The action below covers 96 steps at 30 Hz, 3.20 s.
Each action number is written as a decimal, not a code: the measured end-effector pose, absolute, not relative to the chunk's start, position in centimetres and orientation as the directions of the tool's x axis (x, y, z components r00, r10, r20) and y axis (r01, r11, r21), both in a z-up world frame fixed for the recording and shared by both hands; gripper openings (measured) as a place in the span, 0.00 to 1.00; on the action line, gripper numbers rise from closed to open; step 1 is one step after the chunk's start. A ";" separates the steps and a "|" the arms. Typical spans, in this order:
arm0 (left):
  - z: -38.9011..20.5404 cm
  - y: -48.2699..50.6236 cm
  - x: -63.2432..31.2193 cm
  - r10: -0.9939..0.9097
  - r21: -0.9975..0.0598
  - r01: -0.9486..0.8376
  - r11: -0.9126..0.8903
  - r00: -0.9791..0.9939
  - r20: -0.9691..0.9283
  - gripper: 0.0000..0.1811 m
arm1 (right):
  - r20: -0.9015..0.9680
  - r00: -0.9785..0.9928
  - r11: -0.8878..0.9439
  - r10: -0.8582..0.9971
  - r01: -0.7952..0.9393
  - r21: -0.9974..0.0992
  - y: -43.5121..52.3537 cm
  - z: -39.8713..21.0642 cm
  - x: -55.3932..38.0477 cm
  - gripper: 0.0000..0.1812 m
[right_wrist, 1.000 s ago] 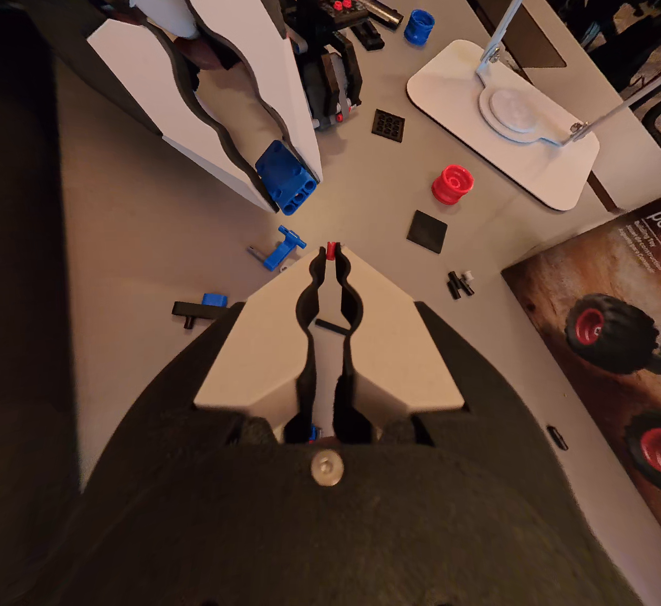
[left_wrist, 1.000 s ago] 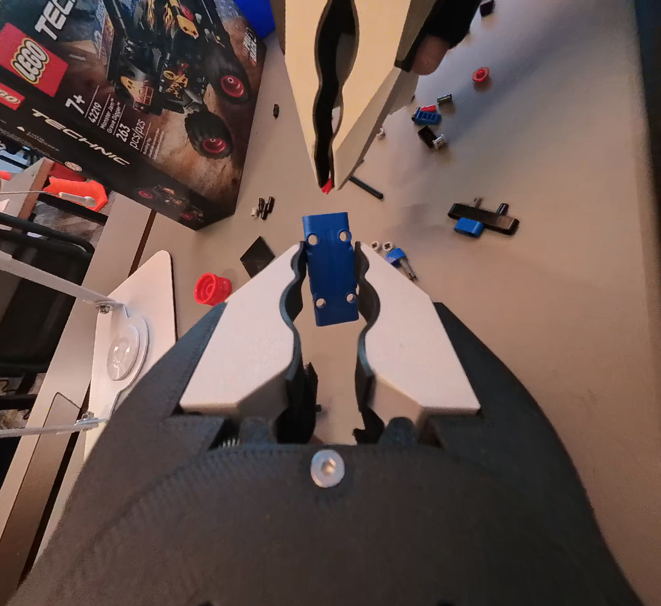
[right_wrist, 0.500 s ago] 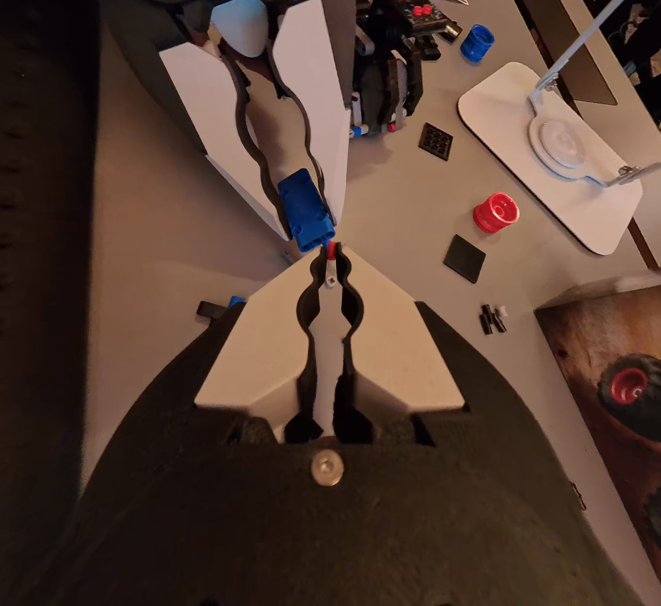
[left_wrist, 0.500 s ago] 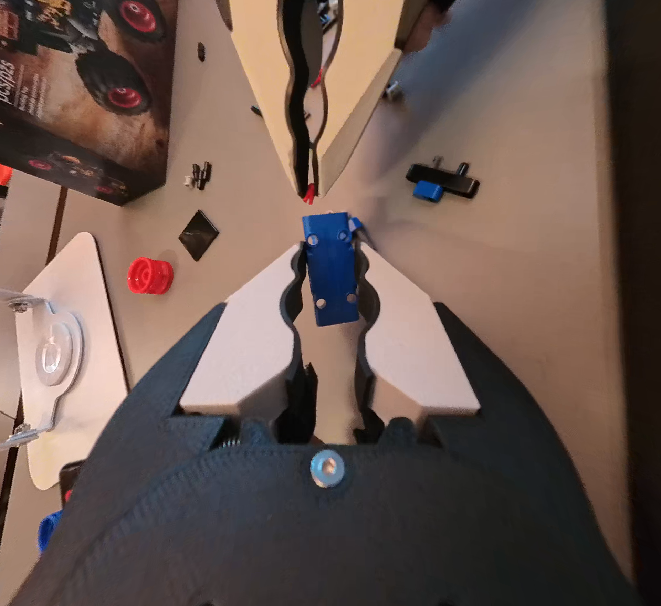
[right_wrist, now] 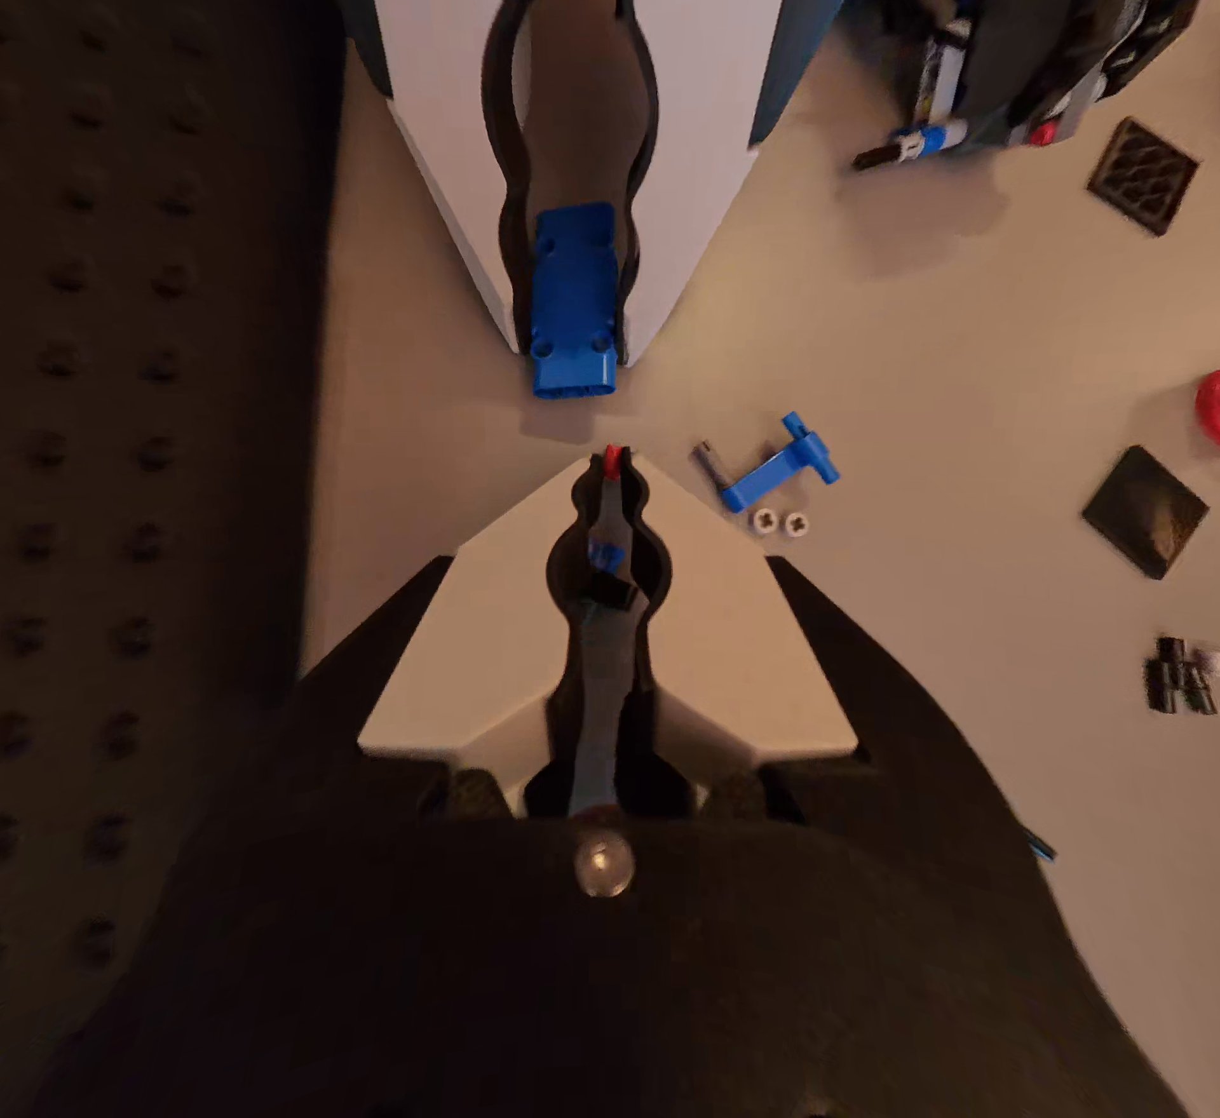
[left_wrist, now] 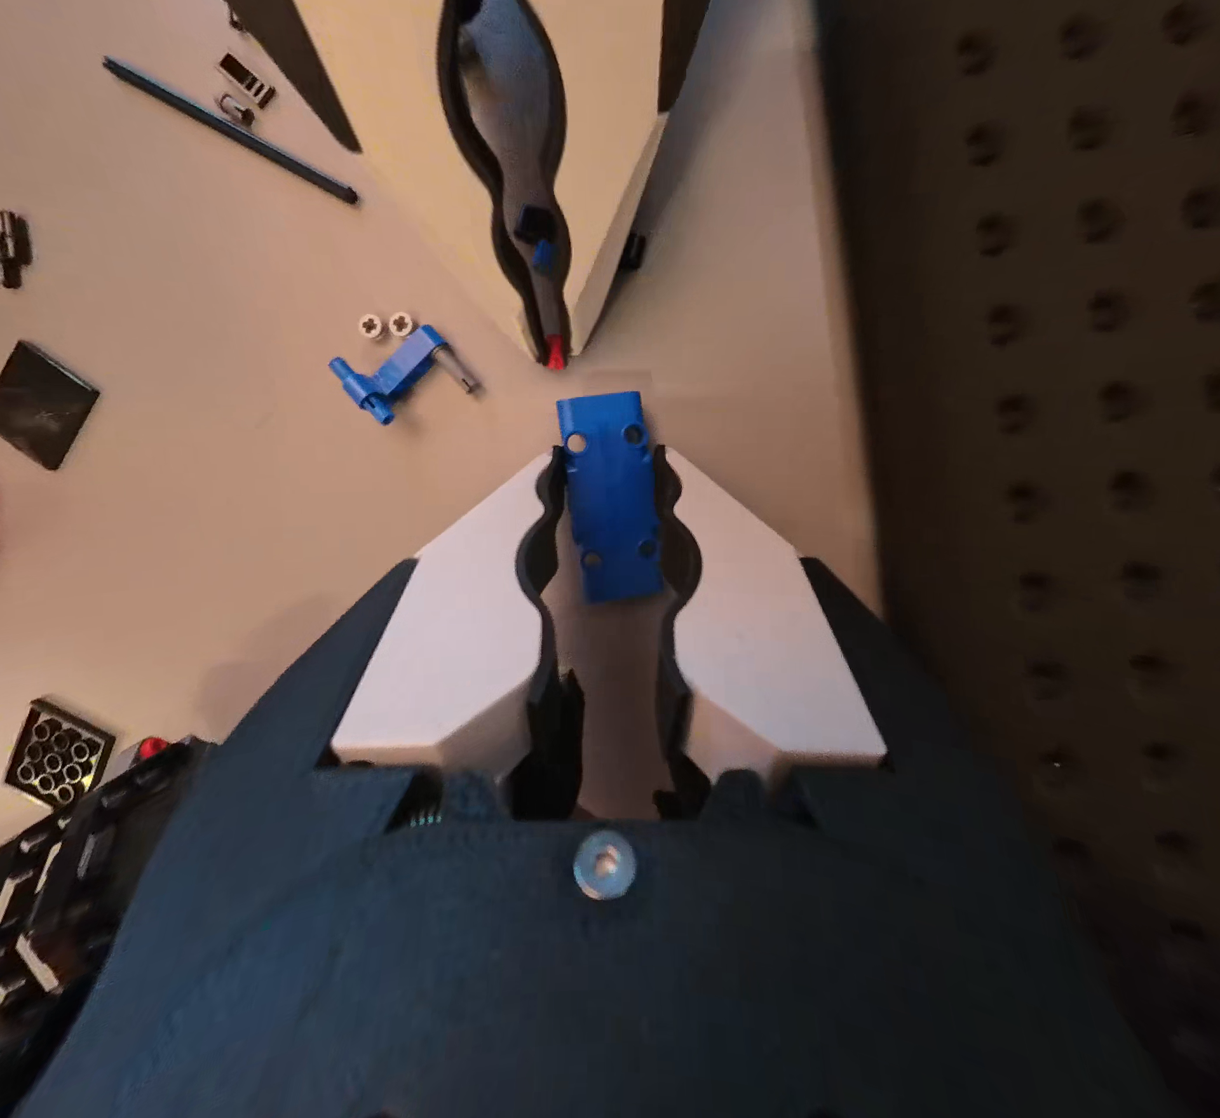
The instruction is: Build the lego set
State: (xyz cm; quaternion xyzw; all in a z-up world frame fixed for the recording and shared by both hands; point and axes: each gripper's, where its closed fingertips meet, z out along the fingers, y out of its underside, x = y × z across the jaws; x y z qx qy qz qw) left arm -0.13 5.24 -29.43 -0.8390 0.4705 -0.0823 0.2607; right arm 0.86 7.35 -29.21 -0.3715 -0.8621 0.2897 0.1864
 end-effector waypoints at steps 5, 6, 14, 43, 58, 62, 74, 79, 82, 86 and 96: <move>-29.5 5.3 -0.1 -0.830 -0.526 -0.735 -0.428 0.550 -0.093 0.14 | 0.072 -0.648 0.531 0.758 0.548 -0.647 7.2 -29.2 0.9 0.02; -29.5 5.3 -0.1 -0.830 -0.527 -0.734 -0.428 0.550 -0.091 0.14 | 0.067 -0.647 0.526 0.760 0.551 -0.648 7.2 -29.2 1.0 0.02; -29.5 5.5 0.0 -0.829 -0.534 -0.726 -0.433 0.554 -0.080 0.14 | 0.071 -0.628 0.515 0.775 0.562 -0.647 7.4 -29.1 1.2 0.04; -29.5 6.2 0.3 -0.814 -0.554 -0.691 -0.464 0.579 -0.040 0.14 | 0.201 -0.638 0.580 0.743 0.465 -0.669 6.8 -28.0 0.7 0.01; -29.5 6.1 0.5 -0.826 -0.547 -0.711 -0.443 0.560 -0.060 0.13 | 0.242 -0.683 0.632 0.689 0.403 -0.661 6.5 -27.8 0.9 0.00; -29.5 6.0 0.5 -0.830 -0.539 -0.721 -0.436 0.553 -0.069 0.13 | 0.242 -0.700 0.646 0.672 0.394 -0.654 6.5 -27.9 1.0 0.00; -29.5 6.0 0.6 -0.844 -0.534 -0.743 -0.403 0.527 -0.096 0.13 | 0.178 -0.749 0.630 0.638 0.375 -0.679 6.4 -28.0 1.3 0.00; -29.5 5.9 0.7 -0.845 -0.533 -0.743 -0.404 0.527 -0.095 0.13 | 0.160 -0.745 0.620 0.647 0.392 -0.680 6.4 -28.3 1.3 0.00; -29.6 5.9 0.7 -0.843 -0.537 -0.738 -0.409 0.530 -0.088 0.13 | 0.139 -0.733 0.599 0.666 0.414 -0.685 6.4 -28.5 1.3 0.00; -29.6 5.9 0.8 -0.840 -0.540 -0.730 -0.419 0.537 -0.074 0.13 | 0.129 -0.714 0.582 0.688 0.438 -0.685 6.4 -28.5 1.3 0.00; -29.6 5.8 1.0 -0.834 -0.545 -0.714 -0.441 0.550 -0.045 0.13 | 0.105 -0.684 0.568 0.722 0.499 -0.654 6.3 -29.3 1.5 0.00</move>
